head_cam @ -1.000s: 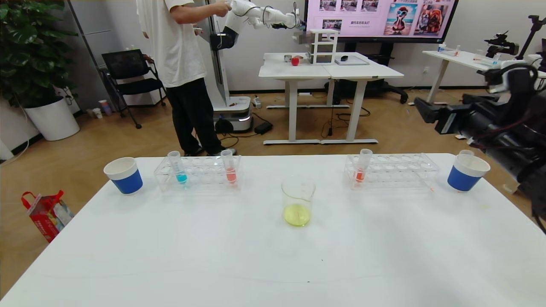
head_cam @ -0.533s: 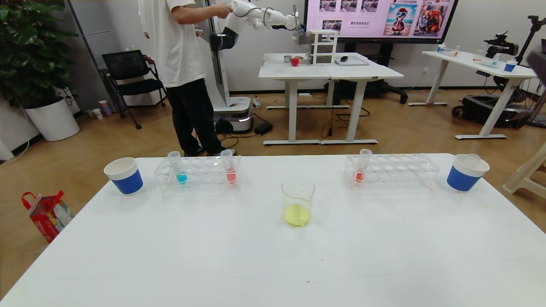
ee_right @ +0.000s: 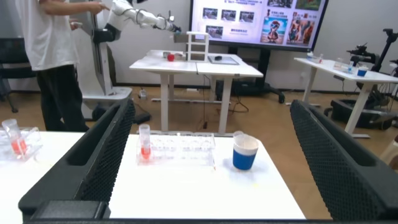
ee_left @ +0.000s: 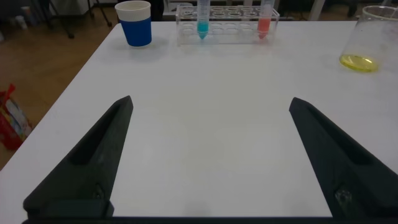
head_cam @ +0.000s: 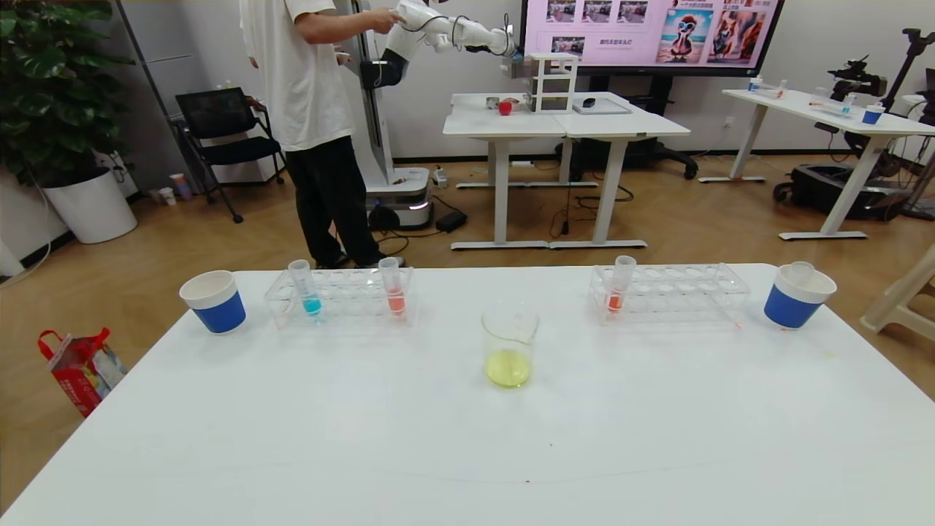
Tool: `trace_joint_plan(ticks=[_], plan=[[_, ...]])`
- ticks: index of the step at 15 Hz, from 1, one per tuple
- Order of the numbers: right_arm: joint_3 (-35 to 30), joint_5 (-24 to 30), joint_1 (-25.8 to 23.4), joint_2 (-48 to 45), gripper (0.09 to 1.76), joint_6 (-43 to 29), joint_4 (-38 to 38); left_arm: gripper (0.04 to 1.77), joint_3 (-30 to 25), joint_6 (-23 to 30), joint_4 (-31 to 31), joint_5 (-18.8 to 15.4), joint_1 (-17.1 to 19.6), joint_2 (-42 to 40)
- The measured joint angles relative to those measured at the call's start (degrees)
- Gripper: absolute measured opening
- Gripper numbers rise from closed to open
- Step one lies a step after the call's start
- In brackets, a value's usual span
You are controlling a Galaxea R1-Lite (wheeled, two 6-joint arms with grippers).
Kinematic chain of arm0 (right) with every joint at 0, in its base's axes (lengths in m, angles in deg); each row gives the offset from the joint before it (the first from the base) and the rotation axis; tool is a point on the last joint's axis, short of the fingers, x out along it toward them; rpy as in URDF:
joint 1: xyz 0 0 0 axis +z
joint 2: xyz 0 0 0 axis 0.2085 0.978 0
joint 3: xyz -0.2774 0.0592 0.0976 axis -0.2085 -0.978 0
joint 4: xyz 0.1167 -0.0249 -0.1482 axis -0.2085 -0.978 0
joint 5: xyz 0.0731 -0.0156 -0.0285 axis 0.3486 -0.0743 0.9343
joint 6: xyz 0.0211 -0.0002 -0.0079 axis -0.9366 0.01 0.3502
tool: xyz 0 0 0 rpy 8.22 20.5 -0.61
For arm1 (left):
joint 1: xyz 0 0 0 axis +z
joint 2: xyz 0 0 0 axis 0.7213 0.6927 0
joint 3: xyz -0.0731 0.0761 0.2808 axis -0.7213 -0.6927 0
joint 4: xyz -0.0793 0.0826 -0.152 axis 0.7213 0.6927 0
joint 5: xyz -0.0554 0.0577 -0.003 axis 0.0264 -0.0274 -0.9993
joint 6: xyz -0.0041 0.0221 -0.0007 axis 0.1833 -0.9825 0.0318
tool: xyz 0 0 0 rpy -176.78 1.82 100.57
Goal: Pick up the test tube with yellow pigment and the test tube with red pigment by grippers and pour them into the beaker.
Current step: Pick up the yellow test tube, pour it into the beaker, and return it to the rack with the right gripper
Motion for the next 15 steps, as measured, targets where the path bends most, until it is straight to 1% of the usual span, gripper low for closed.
trace_joint_plan(ticks=[2, 4, 5, 9, 13, 14, 15], plan=[[-0.48, 0.06, 0.0, -8.56, 1.74, 1.45, -7.77, 1.75, 0.0, 0.0, 0.02, -0.02, 0.0, 0.0], [-2.45, 0.33, 0.02, -15.31, 1.74, 3.68, -12.17, 1.75, 0.0, 0.0, 0.02, -0.05, 0.0, 0.0], [-4.3, 0.45, -0.02, -17.73, 1.74, 4.35, -12.95, 1.75, 0.0, 0.0, 0.02, -0.02, 0.0, 0.0], [-12.37, 0.85, -0.15, -21.81, 1.74, 4.33, -12.0, 1.75, 0.0, -0.02, 0.02, 0.0, 0.0, 0.0], [-26.73, 1.49, -0.17, -22.41, 1.74, 4.33, -3.22, 1.75, 0.0, 0.0, 0.02, -0.02, 0.0, 0.0], [-29.18, 2.04, -0.17, -22.41, 1.74, 4.29, -3.88, 1.75, 0.0, 0.0, 0.02, -0.02, 0.0, 0.0], [-30.51, 2.61, -0.17, -22.43, 1.74, 4.21, -6.67, 1.75, 0.0, 0.0, 0.02, -0.02, 0.0, 0.0]])
